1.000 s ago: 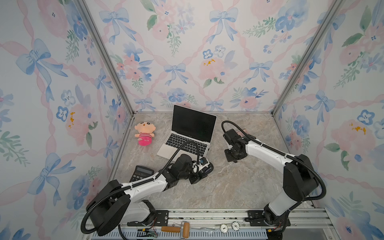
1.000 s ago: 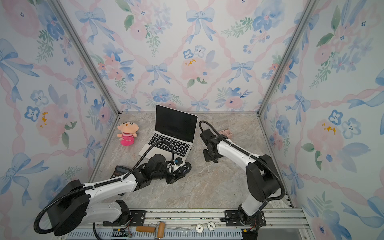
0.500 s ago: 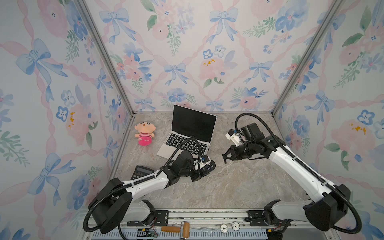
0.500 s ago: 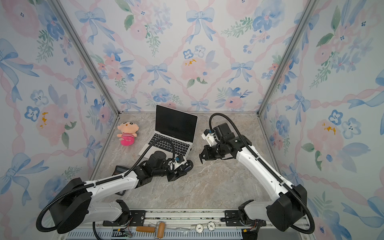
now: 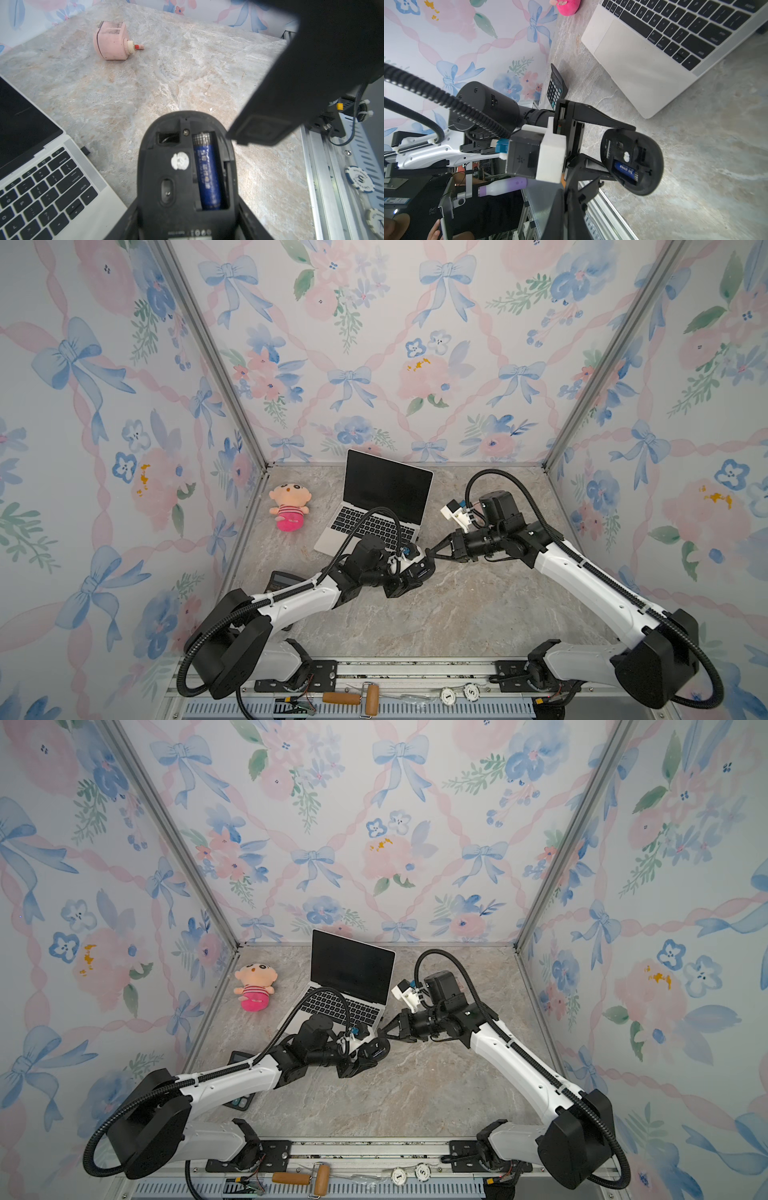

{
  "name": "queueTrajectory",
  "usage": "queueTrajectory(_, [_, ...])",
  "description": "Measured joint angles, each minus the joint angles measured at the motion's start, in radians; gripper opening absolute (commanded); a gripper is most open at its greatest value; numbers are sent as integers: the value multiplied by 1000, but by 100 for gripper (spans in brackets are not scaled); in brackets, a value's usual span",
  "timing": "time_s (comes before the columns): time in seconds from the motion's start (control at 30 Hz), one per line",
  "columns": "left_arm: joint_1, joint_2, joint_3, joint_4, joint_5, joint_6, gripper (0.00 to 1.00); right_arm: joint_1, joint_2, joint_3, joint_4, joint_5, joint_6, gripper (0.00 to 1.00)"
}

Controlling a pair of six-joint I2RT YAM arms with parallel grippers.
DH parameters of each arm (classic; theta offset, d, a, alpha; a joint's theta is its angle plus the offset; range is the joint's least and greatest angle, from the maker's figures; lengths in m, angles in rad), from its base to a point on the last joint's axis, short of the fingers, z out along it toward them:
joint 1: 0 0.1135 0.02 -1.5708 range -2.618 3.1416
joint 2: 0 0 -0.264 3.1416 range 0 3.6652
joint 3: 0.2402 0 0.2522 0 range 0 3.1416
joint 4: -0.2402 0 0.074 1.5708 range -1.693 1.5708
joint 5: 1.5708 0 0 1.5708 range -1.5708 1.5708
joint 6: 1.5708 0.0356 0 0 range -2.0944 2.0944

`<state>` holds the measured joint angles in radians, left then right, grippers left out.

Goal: Insert the wireless mouse receiver into the laptop
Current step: Close the lid on the mouse.

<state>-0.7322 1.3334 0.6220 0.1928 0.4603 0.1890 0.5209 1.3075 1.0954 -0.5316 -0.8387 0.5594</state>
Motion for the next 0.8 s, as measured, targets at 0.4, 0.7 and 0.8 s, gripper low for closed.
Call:
queueTrajectory(0.4, [7, -13, 0, 3, 24, -3, 4, -5, 61, -8, 28, -56, 16, 2])
queueTrajectory(0.7, [8, -24, -3, 0, 32, -3, 0, -15, 100, -21, 20, -73, -4, 3])
queueTrajectory(0.8, [11, -27, -3, -2, 35, -3, 0, -19, 101, -21, 21, -76, -9, 6])
